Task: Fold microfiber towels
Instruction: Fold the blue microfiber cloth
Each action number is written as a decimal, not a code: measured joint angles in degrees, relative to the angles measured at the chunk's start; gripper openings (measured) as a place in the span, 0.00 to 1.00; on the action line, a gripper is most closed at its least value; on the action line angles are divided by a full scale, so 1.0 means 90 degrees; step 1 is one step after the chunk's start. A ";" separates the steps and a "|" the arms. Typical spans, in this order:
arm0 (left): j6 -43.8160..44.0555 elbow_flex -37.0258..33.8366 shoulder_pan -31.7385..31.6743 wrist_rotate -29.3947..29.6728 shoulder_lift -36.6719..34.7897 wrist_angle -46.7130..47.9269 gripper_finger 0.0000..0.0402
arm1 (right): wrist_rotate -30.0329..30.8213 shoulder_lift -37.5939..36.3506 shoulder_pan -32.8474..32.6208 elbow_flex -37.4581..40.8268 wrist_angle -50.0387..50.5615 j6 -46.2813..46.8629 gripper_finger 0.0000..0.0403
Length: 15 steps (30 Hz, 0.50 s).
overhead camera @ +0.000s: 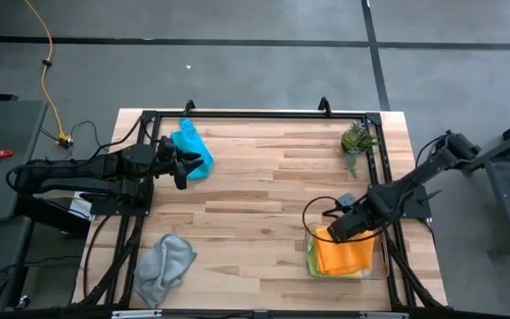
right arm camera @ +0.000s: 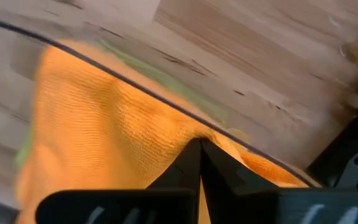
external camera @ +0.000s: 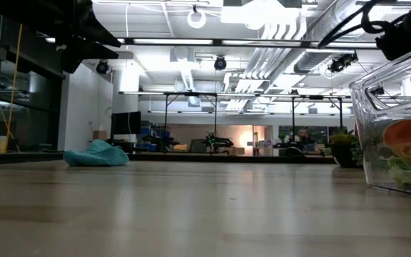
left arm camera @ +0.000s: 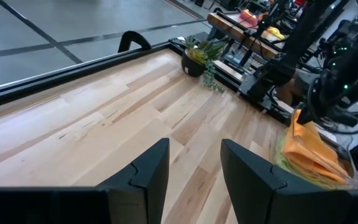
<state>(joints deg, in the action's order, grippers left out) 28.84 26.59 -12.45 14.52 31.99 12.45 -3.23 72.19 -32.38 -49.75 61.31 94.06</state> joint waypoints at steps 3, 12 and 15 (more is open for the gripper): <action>0.0010 0.0000 0.0000 0.0000 0.0001 0.0000 0.33 | -0.0040 0.0280 -0.0143 0.0001 -0.0058 0.0001 0.00; -0.0022 0.0000 0.0000 0.0002 0.0001 0.0000 0.33 | -0.0369 0.1130 -0.0530 -0.0001 -0.0321 0.0198 0.00; -0.0042 0.0000 0.0000 0.0011 0.0000 0.0000 0.33 | -0.0369 0.1341 -0.0566 0.0000 -0.0430 0.0269 0.00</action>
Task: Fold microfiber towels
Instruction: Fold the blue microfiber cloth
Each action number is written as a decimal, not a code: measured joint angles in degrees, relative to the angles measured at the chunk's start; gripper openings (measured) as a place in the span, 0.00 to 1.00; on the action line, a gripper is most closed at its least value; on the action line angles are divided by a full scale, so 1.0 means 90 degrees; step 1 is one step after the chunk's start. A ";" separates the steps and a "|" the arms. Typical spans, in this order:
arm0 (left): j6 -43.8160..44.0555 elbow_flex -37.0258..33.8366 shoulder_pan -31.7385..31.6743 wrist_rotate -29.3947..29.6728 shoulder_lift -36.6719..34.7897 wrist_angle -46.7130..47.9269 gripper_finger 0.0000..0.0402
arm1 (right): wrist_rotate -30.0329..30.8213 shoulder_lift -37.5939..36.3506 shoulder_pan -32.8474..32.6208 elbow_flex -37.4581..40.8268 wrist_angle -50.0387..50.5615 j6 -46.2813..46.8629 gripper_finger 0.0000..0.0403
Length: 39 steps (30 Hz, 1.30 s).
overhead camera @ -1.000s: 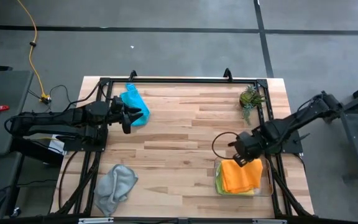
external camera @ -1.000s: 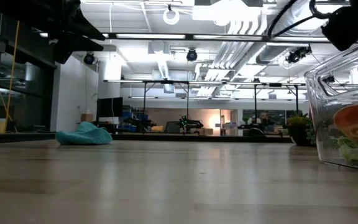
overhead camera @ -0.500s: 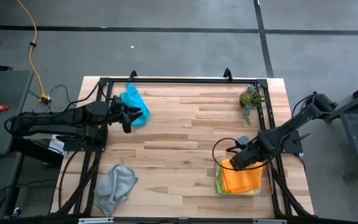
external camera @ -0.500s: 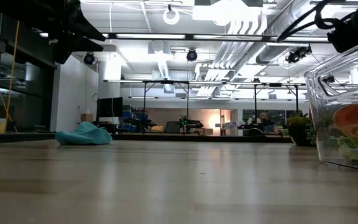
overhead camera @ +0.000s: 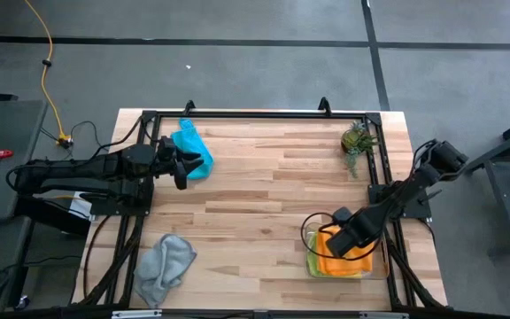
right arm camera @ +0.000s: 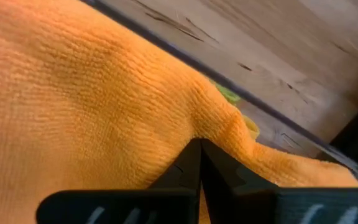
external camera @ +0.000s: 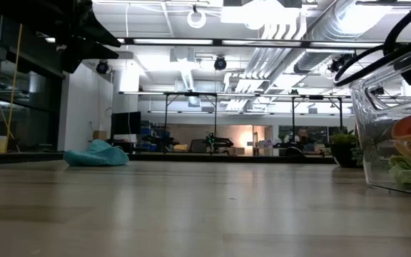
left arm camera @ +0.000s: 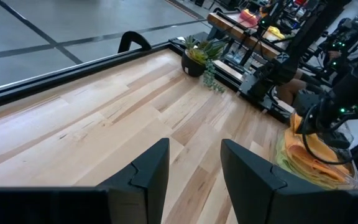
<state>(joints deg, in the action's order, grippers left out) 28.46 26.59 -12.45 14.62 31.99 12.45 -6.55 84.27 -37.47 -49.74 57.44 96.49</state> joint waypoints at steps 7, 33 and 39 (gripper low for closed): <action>-0.0013 0.0000 0.0000 0.0111 0.0000 0.0000 0.33 | -0.0019 0.0065 0.0000 -0.0002 -0.0252 -0.0001 0.00; 0.0012 0.1296 -0.0800 0.0514 0.0557 0.2165 0.33 | 0.2411 -0.2416 0.2863 -0.0007 -0.2569 -0.4505 0.18; 0.0287 0.1343 -0.1871 -0.0411 0.1772 0.3043 0.33 | 0.1880 -0.1661 0.3883 -0.0007 -0.4178 -0.5702 0.36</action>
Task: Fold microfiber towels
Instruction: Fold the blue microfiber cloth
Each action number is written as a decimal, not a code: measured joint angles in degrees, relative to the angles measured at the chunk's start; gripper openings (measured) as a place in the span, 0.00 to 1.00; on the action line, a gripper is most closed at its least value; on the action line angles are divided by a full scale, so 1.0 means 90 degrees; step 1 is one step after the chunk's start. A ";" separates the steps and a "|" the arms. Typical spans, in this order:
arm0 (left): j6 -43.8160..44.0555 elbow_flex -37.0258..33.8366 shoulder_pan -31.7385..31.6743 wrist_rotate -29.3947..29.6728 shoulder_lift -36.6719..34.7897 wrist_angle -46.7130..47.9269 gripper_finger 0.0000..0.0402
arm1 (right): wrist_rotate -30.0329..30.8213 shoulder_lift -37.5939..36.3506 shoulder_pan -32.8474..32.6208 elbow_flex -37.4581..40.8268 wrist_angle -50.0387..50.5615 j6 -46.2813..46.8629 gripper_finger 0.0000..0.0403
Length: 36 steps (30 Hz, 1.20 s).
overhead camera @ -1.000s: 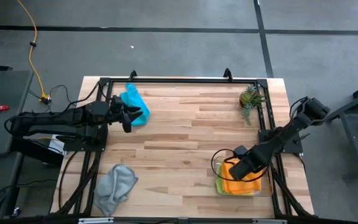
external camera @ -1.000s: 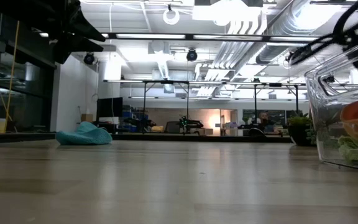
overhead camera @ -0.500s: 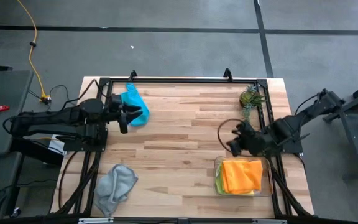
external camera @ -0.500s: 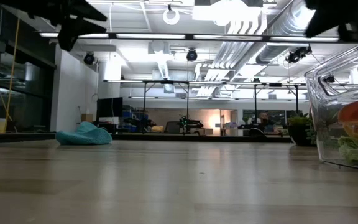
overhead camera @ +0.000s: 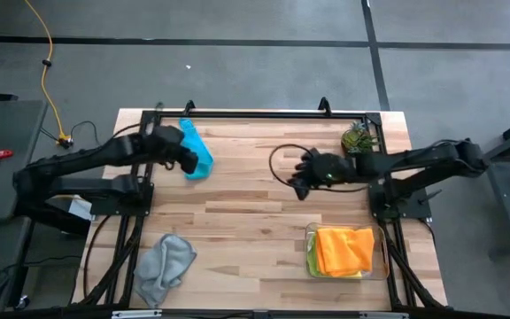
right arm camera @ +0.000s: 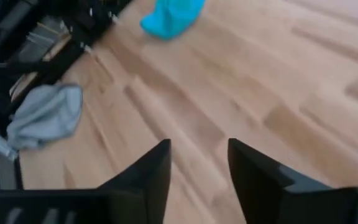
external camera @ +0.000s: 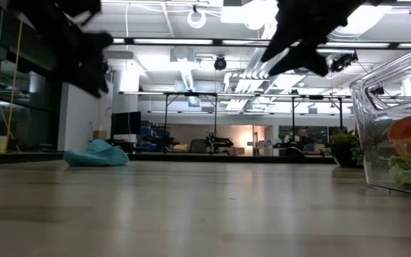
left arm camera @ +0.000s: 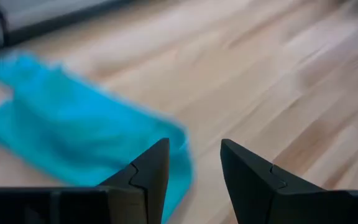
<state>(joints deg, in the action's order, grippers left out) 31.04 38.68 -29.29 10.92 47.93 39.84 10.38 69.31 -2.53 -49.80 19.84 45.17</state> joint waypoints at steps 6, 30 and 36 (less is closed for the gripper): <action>-0.0118 0.0000 -0.0571 -0.0588 0.1444 0.0174 0.37 | -0.0107 0.0656 0.0391 0.0000 -0.1258 -0.0436 0.45; 0.0510 0.0000 -0.1323 -0.1162 0.3547 0.0092 0.50 | -0.0204 0.1334 0.0348 0.0002 -0.1856 -0.0187 0.45; 0.0596 0.0000 -0.1371 -0.1490 0.3806 -0.0199 0.47 | -0.0192 0.1334 0.0348 0.0002 -0.1856 -0.0187 0.45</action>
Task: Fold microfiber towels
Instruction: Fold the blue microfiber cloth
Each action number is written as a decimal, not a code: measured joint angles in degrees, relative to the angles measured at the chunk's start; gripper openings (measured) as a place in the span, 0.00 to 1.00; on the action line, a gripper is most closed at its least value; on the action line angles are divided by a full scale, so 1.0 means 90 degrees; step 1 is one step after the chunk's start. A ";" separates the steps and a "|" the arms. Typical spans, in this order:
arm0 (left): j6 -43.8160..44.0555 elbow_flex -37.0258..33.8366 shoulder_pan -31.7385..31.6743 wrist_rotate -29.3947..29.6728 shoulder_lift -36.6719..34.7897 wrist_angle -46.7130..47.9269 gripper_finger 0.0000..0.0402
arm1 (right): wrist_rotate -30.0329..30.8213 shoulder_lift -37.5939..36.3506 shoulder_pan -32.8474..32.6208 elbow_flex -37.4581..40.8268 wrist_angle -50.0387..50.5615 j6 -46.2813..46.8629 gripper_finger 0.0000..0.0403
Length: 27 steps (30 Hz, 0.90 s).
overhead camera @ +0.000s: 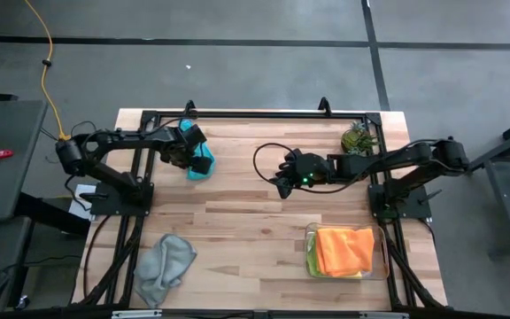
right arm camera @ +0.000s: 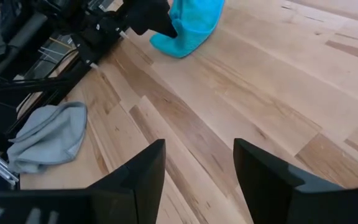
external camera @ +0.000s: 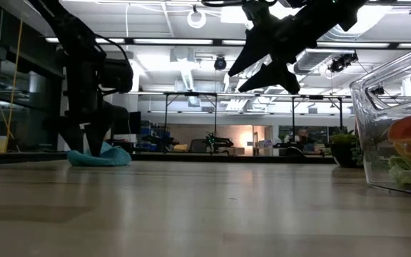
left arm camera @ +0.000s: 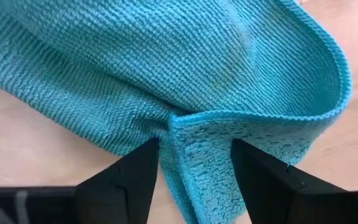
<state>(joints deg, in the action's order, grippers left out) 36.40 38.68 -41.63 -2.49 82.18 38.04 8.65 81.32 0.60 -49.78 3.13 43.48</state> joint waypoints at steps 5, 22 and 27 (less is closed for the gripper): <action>0.0056 -0.0002 0.0000 -0.0033 -0.0127 -0.0014 0.39 | 0.0021 0.0000 0.0000 0.0000 0.0001 0.0000 0.45; -0.0485 0.0002 0.0022 -0.0455 -0.0407 -0.0713 0.01 | 0.0238 0.0000 0.0000 0.0000 0.0001 -0.0112 0.45; -0.0968 0.0353 0.0463 -0.0942 -0.0623 -0.0835 0.00 | 0.0200 0.0000 0.0000 0.0000 -0.0265 -0.0179 0.45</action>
<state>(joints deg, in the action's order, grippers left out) 27.69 41.85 -37.46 -10.97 76.58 30.52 10.44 81.32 0.60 -49.78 0.74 41.87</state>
